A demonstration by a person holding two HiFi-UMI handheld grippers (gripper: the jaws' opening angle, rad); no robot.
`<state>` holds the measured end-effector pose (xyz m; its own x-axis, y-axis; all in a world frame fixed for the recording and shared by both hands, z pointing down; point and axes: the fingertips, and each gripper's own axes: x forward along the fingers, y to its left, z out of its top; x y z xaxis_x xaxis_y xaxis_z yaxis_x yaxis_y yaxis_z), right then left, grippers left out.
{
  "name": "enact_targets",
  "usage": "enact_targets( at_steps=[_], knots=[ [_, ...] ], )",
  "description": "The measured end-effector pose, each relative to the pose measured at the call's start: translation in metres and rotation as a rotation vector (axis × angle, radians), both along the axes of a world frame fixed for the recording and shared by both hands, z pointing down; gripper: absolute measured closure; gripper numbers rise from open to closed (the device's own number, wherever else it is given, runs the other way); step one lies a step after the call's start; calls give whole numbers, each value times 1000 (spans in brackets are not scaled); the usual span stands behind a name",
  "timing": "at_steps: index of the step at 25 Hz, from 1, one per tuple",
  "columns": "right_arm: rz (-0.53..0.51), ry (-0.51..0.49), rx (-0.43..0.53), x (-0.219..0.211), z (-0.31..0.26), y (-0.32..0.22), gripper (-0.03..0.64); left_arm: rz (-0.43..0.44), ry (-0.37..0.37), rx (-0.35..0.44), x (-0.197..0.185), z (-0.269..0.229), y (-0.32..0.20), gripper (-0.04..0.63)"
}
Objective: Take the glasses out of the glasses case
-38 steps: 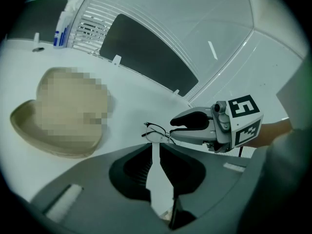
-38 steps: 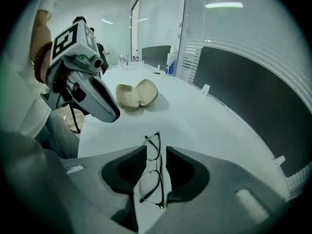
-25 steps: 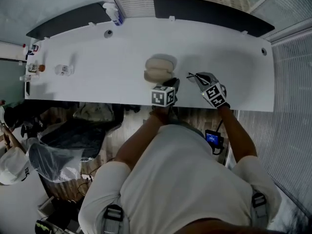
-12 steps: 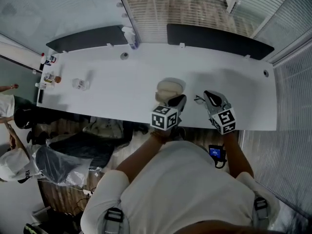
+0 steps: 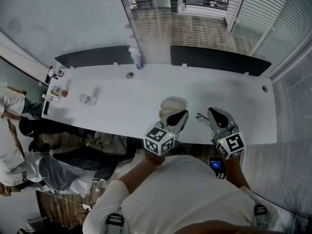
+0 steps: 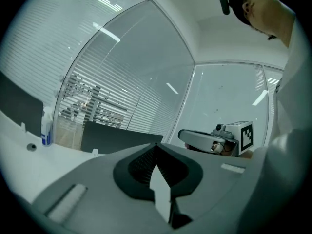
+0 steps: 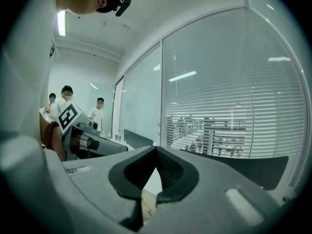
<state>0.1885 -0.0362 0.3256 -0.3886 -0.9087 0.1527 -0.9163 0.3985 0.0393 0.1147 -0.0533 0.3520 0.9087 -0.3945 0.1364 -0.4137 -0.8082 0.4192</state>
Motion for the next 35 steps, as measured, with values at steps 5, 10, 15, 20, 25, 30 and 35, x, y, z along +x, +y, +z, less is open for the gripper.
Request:
enact_targets(
  at_steps=[5,10,15,20,25,30,35],
  knots=[
    [-41,-30,59,-23,-40,10,615,-3,75,44,-13,-35,7,592],
    [-87,-49,76,-50,-53,18,615,5,109,139,-23,-60,17,592],
    [-132,-82,73,-79,-47,20,615,-35,113,210,-40,-64,17,592],
    [-157,-95,78,-93,-47,17,615,-66,127,213,-51,-63,11,592],
    [-152,-110,79,-93,-50,12,615,-62,127,200,-52,-64,8,592],
    [-146,-135,77,-91,-52,9,616,-56,137,205,-51,-65,6,592],
    [-148,-138,85,-95,-52,8,617,-53,143,201,-52,-66,4,592]
  ],
)
